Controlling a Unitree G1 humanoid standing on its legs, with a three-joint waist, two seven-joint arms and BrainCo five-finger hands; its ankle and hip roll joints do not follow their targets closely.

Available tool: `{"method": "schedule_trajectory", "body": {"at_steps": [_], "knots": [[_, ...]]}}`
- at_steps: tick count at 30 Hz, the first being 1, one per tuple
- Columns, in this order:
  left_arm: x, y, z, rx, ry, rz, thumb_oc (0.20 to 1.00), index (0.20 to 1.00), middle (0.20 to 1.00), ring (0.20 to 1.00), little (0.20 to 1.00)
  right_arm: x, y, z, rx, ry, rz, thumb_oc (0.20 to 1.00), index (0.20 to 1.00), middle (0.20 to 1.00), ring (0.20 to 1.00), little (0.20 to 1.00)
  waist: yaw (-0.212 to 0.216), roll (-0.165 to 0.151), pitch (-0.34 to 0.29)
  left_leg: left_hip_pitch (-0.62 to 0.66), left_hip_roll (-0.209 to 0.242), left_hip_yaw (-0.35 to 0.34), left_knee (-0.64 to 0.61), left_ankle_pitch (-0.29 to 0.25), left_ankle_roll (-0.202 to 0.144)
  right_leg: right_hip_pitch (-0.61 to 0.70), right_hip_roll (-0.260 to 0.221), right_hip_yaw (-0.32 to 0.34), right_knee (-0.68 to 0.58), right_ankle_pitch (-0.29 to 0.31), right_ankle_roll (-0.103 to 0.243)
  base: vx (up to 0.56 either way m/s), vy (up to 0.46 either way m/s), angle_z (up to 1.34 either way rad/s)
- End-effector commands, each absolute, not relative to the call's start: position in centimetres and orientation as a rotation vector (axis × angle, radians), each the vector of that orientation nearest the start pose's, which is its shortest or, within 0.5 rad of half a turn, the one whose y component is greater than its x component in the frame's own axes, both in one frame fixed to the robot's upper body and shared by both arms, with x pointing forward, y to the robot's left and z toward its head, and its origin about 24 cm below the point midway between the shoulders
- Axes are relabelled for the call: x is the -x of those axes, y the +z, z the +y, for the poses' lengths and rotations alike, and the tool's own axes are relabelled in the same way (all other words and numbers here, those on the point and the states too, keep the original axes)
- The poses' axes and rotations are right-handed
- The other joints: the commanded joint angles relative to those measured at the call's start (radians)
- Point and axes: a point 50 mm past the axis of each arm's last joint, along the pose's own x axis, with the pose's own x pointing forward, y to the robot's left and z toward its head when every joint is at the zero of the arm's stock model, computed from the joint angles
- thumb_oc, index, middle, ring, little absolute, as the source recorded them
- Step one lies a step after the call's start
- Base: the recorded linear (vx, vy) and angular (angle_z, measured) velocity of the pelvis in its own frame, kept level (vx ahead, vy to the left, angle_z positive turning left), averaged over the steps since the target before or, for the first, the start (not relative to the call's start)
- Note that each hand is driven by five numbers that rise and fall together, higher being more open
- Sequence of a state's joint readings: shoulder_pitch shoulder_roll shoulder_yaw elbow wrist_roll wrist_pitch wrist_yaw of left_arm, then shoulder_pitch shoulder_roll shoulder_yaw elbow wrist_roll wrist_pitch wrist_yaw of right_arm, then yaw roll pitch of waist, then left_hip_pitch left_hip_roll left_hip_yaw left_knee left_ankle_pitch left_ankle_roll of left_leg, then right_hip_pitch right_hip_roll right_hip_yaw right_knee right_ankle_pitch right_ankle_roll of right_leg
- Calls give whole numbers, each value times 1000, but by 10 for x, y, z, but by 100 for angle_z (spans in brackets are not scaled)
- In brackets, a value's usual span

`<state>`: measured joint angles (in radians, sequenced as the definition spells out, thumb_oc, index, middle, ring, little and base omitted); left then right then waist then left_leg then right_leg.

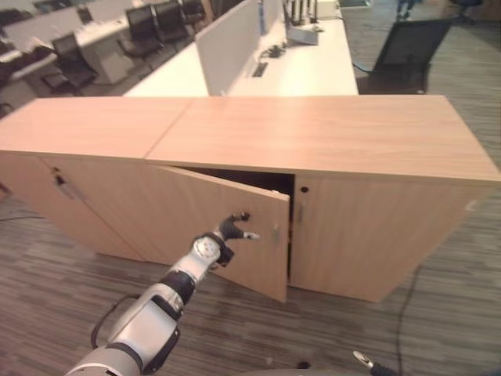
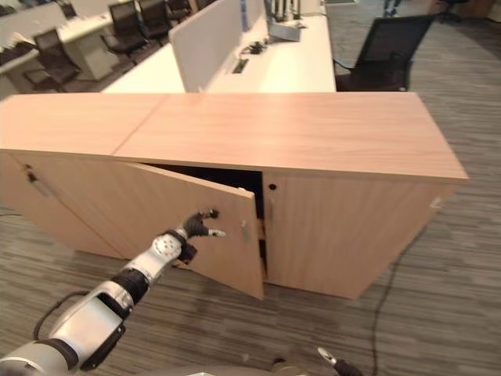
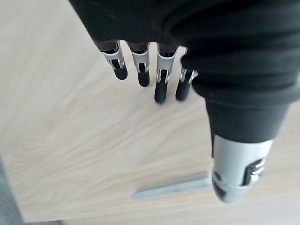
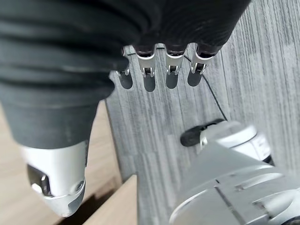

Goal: Put the empty folder in the office cabinet

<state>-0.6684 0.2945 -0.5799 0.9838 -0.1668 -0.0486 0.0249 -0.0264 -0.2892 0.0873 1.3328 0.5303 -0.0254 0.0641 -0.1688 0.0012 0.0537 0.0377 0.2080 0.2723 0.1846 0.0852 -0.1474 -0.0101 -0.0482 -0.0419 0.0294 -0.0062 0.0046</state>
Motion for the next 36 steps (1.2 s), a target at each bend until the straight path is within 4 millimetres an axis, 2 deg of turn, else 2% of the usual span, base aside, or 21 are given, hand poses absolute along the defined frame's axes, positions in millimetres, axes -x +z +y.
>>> {"method": "schedule_trajectory", "body": {"at_steps": [1,2,3,6,7,8,10,11,12,13,14,18,22,23,24,27,30,31,34,35,36], "knots": [[-387,79,114,-615,-303,67,1000,1000,1000,1000,1000,-79,-156,-268,-112,-399,1212,1000,1000,1000,1000,1000,-8,-17,5,-110,-33,-154,83,-107,49,70,27,-18,-117,-25,56,-86,-8,-44],[-387,79,114,-616,-303,67,1000,1000,1000,1000,1000,-79,-156,-268,-112,-399,1212,1000,1000,1000,1000,1000,-10,-18,1,-114,-36,-156,80,-103,50,65,25,-20,-117,-25,56,-49,8,-15],[-389,82,116,-651,-297,66,1000,1000,1000,1000,1000,-77,-156,-269,-105,-398,1216,1000,1000,1000,1000,1000,-2,-24,8,-134,-78,-200,63,-127,62,67,21,-8,-117,-21,60,5,25,-12],[-394,88,129,-715,-264,68,1000,1000,1000,1000,1000,-75,-155,-272,-68,-366,1216,1000,1000,1000,1000,1000,15,-24,27,-159,-188,-344,-7,-119,78,76,33,33,-117,-5,67,16,34,-35],[-395,89,133,-723,-248,72,1000,1000,1000,1000,1000,-76,-155,-272,-62,-356,1214,1000,1000,1000,1000,1000,13,-21,25,-152,-200,-361,-25,-122,81,73,40,46,-117,-2,70,58,58,-66],[-394,80,144,-751,-214,132,1000,1000,1000,1000,1000,-67,-157,-269,-62,-338,1237,1000,1000,1000,1000,1000,7,-11,17,-112,-194,-353,-71,-116,86,81,54,71,-117,-2,71,56,51,-101],[-394,80,144,-751,-214,132,1000,1000,1000,1000,1000,-67,-157,-269,-62,-338,1237,1000,1000,1000,1000,1000,8,-11,17,-111,-194,-353,-72,-115,86,81,54,71,-117,-2,71,58,106,-94],[-391,69,180,-806,-128,238,1000,1000,1000,1000,1000,-65,-158,-266,-60,-306,1242,1000,1000,1000,1000,1000,-7,13,-17,-29,-184,-309,-197,-97,98,75,50,87,-117,-2,80,66,172,-70],[-391,69,180,-806,-128,238,1000,1000,1000,1000,1000,-65,-158,-266,-60,-306,1242,1000,1000,1000,1000,1000,-7,13,-16,-29,-184,-309,-198,-97,98,75,50,87,-117,-2,80,91,246,-89],[-389,69,201,-824,-77,277,1000,1000,1000,1000,1000,-68,-158,-263,-57,-280,1229,1000,1000,1000,1000,1000,-10,20,-28,0,-189,-291,-245,-88,103,71,45,96,-117,0,85,26,74,-91],[-389,69,201,-823,-77,277,1000,1000,1000,1000,1000,-68,-158,-263,-56,-280,1229,1000,1000,1000,1000,1000,-9,20,-28,2,-188,-290,-247,-87,103,71,45,97,-117,0,85,29,104,-70],[-385,76,240,-831,32,318,1000,1000,1000,1000,1000,-68,-159,-255,-70,-238,1217,1000,1000,1000,1000,1000,-11,26,-47,22,-197,-259,-272,-95,113,64,32,116,-117,8,102,8,87,-14],[-378,80,267,-791,113,341,1000,1000,1000,1000,1000,-71,-160,-248,-80,-213,1204,1000,1000,1000,1000,1000,-5,23,-54,21,-205,-242,-272,-102,120,56,19,119,-117,16,112,-9,88,-12],[-371,74,278,-704,150,362,1000,1000,1000,1000,1000,-73,-161,-244,-87,-204,1199,1000,1000,1000,1000,1000,-2,20,-58,21,-208,-239,-272,-106,124,53,12,117,-117,19,117,11,140,-19],[-353,49,290,-433,194,420,1000,1000,1000,1000,1000,-70,-163,-238,-96,-194,1215,1000,1000,1000,1000,1000,5,16,-67,22,-211,-239,-272,-111,127,53,3,111,-117,19,121,33,99,-19],[-331,19,296,-115,262,445,1000,1000,1000,1000,1000,-64,-166,-231,-116,-193,1235,1000,1000,1000,1000,1000,22,6,-74,24,-212,-249,-272,-114,130,61,-2,101,-117,17,121,38,37,-4],[-295,-27,290,109,299,527,1000,1000,1000,1000,1000,-64,-167,-226,-142,-202,1230,1000,1000,1000,1000,1000,40,-7,-78,23,-213,-256,-272,-116,133,62,-6,93,-117,16,119,18,14,8],[-294,-28,290,109,299,528,1000,1000,1000,1000,1000,-64,-167,-226,-141,-202,1231,1000,1000,1000,1000,1000,40,-6,-79,23,-213,-256,-272,-117,133,62,-6,92,-117,16,119,0,0,0],[-245,-78,278,185,309,683,1000,1000,1000,1000,1000,-70,-167,-220,-154,-188,1216,1000,1000,1000,1000,1000,56,-17,-84,20,-216,-263,-272,-118,137,63,-7,88,-117,16,117,11,8,2],[-218,-100,269,196,334,762,1000,1000,1000,1000,1000,-71,-168,-215,-152,-179,1215,1000,1000,1000,1000,1000,65,-24,-88,20,-218,-268,-272,-119,138,64,-8,88,-117,13,114,31,16,5],[-205,-109,264,190,344,795,1000,1000,1000,1000,1000,-73,-168,-213,-152,-180,1208,1000,1000,1000,1000,1000,72,-30,-87,19,-219,-272,-272,-120,139,65,-9,85,-117,13,113,26,15,4]]}}
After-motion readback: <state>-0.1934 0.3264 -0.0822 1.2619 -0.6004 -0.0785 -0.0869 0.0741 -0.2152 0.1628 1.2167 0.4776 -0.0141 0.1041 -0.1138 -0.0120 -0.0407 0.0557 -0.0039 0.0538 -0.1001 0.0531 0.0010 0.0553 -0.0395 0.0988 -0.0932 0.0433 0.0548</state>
